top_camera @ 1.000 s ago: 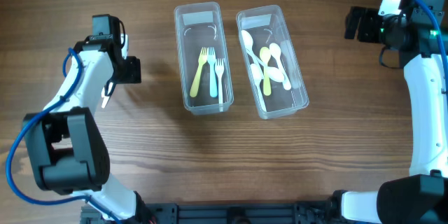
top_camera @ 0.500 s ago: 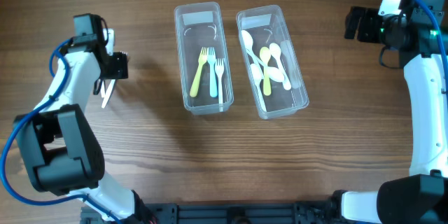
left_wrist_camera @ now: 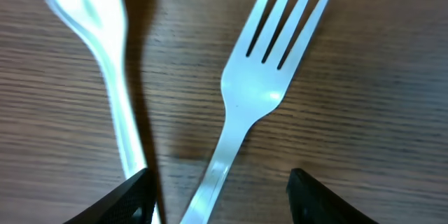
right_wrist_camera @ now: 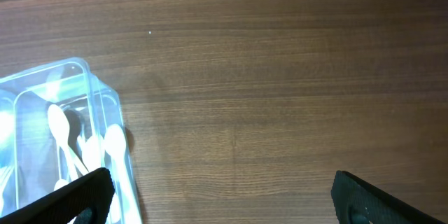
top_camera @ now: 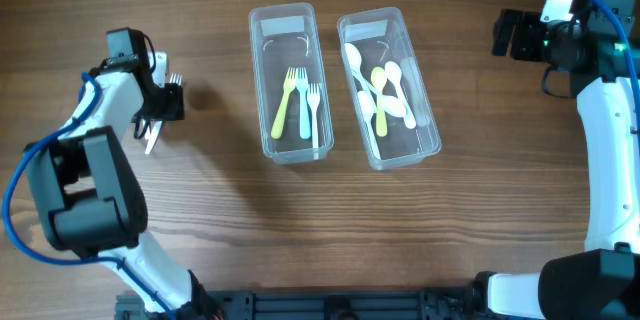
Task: Pack container
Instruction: 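Move the left gripper to the white forks and grasp one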
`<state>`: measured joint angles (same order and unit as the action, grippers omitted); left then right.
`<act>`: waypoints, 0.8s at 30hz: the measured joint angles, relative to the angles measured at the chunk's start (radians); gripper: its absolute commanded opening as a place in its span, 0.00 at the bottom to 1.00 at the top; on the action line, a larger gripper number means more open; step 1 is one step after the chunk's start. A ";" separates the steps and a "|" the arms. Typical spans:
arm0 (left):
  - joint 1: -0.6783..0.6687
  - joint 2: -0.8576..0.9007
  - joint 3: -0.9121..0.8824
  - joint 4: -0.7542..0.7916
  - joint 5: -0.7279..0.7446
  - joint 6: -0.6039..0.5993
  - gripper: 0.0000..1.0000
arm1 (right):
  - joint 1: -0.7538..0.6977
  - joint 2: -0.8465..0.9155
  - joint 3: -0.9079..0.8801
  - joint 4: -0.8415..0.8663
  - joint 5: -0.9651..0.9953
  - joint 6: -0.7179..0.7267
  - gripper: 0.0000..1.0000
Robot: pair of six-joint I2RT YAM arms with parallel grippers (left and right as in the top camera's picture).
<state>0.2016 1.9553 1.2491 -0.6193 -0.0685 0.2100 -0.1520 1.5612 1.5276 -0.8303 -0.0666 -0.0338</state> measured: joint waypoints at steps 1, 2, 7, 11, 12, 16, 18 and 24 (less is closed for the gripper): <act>0.000 0.012 0.000 0.003 0.003 0.003 0.63 | 0.000 0.000 0.000 0.000 0.000 0.000 1.00; 0.000 0.021 0.001 0.010 0.007 0.006 0.63 | 0.000 0.000 0.000 0.000 0.000 0.000 1.00; 0.002 0.025 0.001 0.026 0.014 0.014 0.58 | 0.000 0.000 0.000 0.000 0.000 0.000 1.00; 0.002 0.029 0.003 0.027 0.027 0.019 0.22 | 0.000 0.000 0.000 0.000 0.000 0.000 1.00; 0.001 0.031 0.005 0.027 0.033 0.019 0.20 | 0.000 0.000 0.000 0.000 0.000 0.000 1.00; 0.000 0.033 0.006 0.029 0.039 0.024 0.08 | 0.000 0.000 0.000 0.000 0.000 0.000 1.00; 0.000 0.034 0.007 0.030 0.040 0.024 0.04 | 0.000 0.000 0.000 0.000 0.000 0.000 1.00; 0.001 0.034 0.010 0.029 0.039 0.029 0.04 | 0.000 0.000 0.000 0.000 0.000 0.000 1.00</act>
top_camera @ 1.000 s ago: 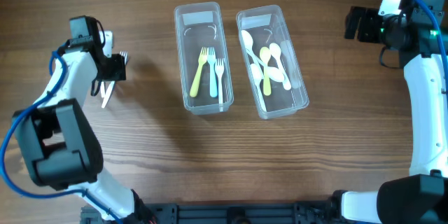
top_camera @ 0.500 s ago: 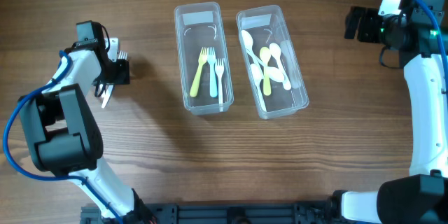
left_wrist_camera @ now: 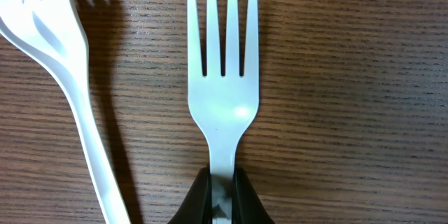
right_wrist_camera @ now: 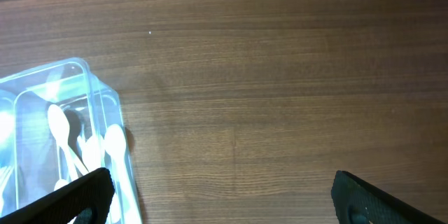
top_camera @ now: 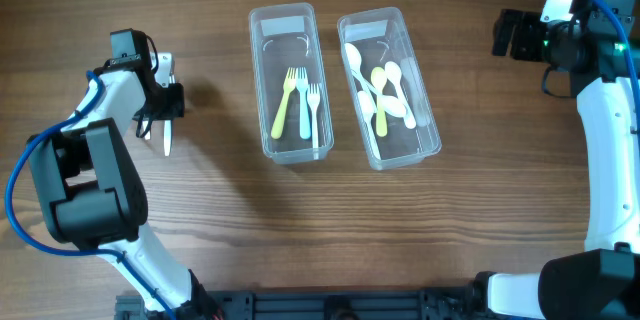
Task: Pack container
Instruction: 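Move the left gripper to the white forks and grasp one, then place the white fork into the left container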
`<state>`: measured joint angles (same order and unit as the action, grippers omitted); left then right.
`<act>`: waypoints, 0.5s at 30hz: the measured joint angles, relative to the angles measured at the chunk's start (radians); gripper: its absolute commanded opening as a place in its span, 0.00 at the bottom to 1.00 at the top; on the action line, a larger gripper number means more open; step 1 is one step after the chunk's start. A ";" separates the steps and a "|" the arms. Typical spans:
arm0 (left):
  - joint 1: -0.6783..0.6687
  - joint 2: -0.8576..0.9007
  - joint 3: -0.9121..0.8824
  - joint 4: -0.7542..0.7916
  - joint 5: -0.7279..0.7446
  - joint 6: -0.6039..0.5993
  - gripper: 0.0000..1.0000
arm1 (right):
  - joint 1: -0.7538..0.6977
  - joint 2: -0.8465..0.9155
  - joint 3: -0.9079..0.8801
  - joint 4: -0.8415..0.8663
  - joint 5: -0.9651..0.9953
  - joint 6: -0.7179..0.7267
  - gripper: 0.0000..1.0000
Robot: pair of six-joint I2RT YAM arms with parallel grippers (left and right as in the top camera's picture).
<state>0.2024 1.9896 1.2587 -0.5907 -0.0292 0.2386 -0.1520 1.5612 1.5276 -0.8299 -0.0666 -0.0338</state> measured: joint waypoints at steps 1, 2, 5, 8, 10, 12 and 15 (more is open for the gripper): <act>0.000 0.000 0.003 -0.005 -0.002 0.000 0.04 | 0.000 0.000 0.000 0.000 0.000 0.000 1.00; 0.000 0.000 0.006 -0.012 -0.003 0.000 0.04 | 0.000 0.000 0.000 0.000 0.000 0.000 1.00; 0.000 0.000 0.029 -0.066 -0.010 -0.004 0.04 | 0.000 0.000 0.000 0.000 0.000 0.000 1.00; 0.000 -0.004 0.073 -0.114 -0.010 -0.025 0.04 | 0.000 0.000 0.000 0.000 0.000 0.000 1.00; 0.000 -0.023 0.115 -0.146 -0.006 -0.047 0.04 | 0.000 0.000 0.000 0.000 0.000 0.000 1.00; 0.000 -0.053 0.144 -0.164 0.005 -0.061 0.04 | 0.000 0.000 0.000 0.000 0.000 0.000 1.00; -0.009 -0.124 0.172 -0.186 0.037 -0.072 0.04 | 0.000 0.000 0.000 0.000 0.000 0.000 1.00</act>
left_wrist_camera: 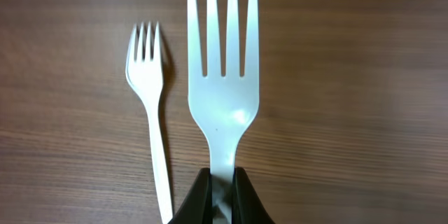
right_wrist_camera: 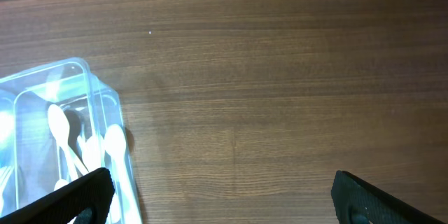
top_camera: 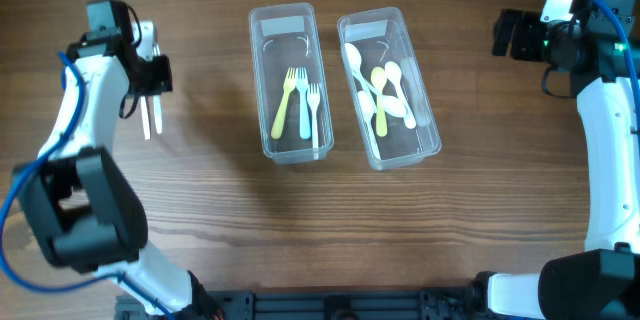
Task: Pack container
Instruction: 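Place the white fork into the left container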
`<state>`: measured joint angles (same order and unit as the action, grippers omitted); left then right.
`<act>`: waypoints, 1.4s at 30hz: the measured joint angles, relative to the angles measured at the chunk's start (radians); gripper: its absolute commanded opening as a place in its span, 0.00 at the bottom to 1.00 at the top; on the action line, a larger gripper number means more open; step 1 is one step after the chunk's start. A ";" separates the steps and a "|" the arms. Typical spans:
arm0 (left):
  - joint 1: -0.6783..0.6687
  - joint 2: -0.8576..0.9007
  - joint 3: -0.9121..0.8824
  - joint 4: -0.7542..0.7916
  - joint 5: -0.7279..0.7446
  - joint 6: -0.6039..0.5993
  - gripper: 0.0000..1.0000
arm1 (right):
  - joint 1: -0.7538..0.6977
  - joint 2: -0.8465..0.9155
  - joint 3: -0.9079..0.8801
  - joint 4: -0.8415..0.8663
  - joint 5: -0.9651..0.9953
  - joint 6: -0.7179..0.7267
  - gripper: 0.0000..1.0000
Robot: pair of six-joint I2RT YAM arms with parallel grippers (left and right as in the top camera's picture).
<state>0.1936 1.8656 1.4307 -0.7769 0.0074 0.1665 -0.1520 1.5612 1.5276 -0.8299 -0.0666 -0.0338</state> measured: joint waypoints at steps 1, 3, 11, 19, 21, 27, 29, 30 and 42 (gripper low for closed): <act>-0.008 -0.028 0.005 -0.005 0.015 -0.004 0.04 | 0.000 0.000 0.000 0.000 0.000 0.000 1.00; -0.032 -0.068 0.010 -0.011 0.042 -0.017 0.04 | 0.000 0.000 0.000 0.000 0.000 0.000 1.00; -0.222 -0.117 0.011 0.000 0.182 -0.077 0.04 | 0.000 0.000 0.000 0.000 0.000 0.000 1.00; -0.430 -0.117 0.011 0.095 0.232 -0.248 0.04 | 0.000 0.000 0.000 0.000 0.000 0.000 1.00; -0.461 -0.117 0.011 0.101 0.230 -0.312 0.04 | 0.000 0.000 0.000 0.000 0.000 0.000 1.00; -0.513 -0.117 0.011 0.098 0.227 -0.449 0.06 | 0.000 0.000 0.000 0.000 0.000 0.000 1.00; -0.519 -0.117 0.011 0.098 0.227 -0.473 0.18 | 0.000 0.000 0.000 0.000 0.000 0.000 1.00; -0.520 -0.117 0.011 0.098 0.226 -0.478 0.26 | 0.000 0.000 0.000 0.000 0.000 0.000 1.00; -0.487 -0.116 0.011 0.107 0.226 -0.510 0.50 | 0.000 0.000 0.000 0.000 0.000 0.000 1.00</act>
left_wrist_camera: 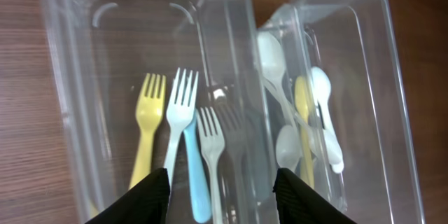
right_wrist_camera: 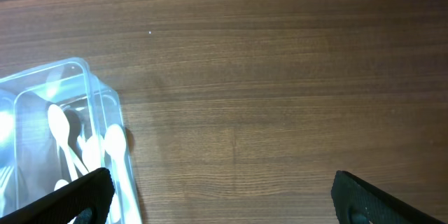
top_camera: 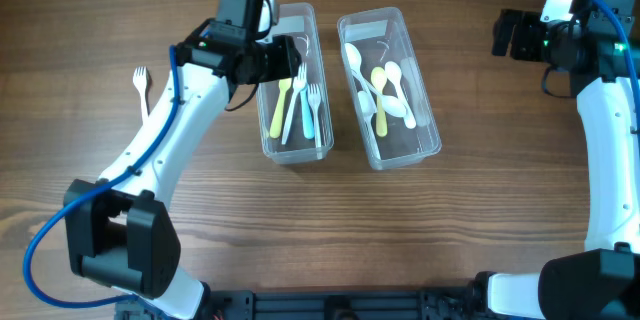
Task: Pack container
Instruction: 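Place the white fork into the left container, then move the left gripper over the last white fork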
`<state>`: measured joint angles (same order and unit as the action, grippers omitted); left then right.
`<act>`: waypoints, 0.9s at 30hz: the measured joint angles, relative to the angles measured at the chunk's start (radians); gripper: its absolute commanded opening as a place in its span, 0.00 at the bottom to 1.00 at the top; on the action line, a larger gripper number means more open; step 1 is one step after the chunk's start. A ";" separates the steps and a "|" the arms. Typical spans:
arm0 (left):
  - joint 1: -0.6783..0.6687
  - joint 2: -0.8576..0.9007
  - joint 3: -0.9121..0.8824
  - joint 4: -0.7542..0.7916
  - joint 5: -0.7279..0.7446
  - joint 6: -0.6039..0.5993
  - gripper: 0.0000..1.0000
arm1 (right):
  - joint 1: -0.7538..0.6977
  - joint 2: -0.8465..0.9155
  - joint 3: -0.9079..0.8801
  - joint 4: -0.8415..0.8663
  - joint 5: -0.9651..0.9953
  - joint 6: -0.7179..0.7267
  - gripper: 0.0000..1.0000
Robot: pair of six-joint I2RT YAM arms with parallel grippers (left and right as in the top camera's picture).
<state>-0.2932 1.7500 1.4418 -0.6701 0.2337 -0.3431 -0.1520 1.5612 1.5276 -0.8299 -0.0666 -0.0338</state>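
My left gripper (top_camera: 283, 60) hangs open and empty over the left clear container (top_camera: 258, 110). Between its spread fingers (left_wrist_camera: 148, 197) the wrist view shows the forks inside: a yellow fork (left_wrist_camera: 148, 108), a white fork (left_wrist_camera: 181, 101) lying across a blue handle (left_wrist_camera: 197, 178), and a pale fork (left_wrist_camera: 209, 136). The right clear container (top_camera: 428, 110) holds several white and yellow spoons (top_camera: 385, 90). One white fork (top_camera: 141, 82) lies on the table at the far left. My right gripper (top_camera: 503, 35) stands open at the back right, over bare wood (right_wrist_camera: 220, 199).
The two containers stand side by side at the middle back of the wooden table (top_camera: 320, 220). A corner of the spoon container (right_wrist_camera: 63, 133) shows at the left of the right wrist view.
My left gripper, then shut on a white fork above the table at the left, is now open over the left container, and the white fork lies among the forks there. The right arm is unchanged.
My left gripper was open over two white forks on the table at the left. Then it was shut on the handle of one, then held it raised above the other. Now that fork lies in the left container and one white fork lies on the table.
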 measured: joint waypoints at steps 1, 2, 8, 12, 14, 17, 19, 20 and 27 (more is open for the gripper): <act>0.011 0.000 0.000 0.002 0.000 0.000 0.50 | 0.000 0.000 0.000 0.000 0.000 0.000 1.00; 0.024 0.000 0.000 0.000 0.000 0.000 0.51 | 0.000 0.000 0.000 0.000 0.000 0.000 1.00; 0.140 -0.017 0.000 -0.041 0.000 0.053 0.64 | 0.000 0.000 0.000 0.000 0.000 0.000 1.00; 0.270 -0.062 0.001 -0.109 -0.024 0.119 0.63 | 0.000 0.000 0.000 0.000 0.000 0.000 1.00; 0.323 -0.073 0.002 -0.143 -0.043 0.146 0.63 | 0.000 0.000 0.000 0.000 0.000 0.000 1.00; 0.415 -0.073 0.003 -0.181 -0.095 0.200 0.66 | 0.000 0.000 0.000 0.000 0.000 0.000 1.00; 0.449 -0.072 0.003 -0.181 -0.117 0.219 0.66 | 0.000 0.000 0.000 0.000 0.000 0.000 1.00; 0.460 -0.071 0.003 -0.179 -0.124 0.224 0.66 | 0.000 0.000 0.000 0.000 0.000 0.000 1.00; 0.491 0.008 0.003 -0.132 -0.162 0.260 0.64 | 0.000 0.000 0.000 0.000 0.000 0.000 1.00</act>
<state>0.1978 1.7576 1.4445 -0.8024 0.0719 -0.0834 -0.1520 1.5612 1.5276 -0.8303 -0.0666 -0.0338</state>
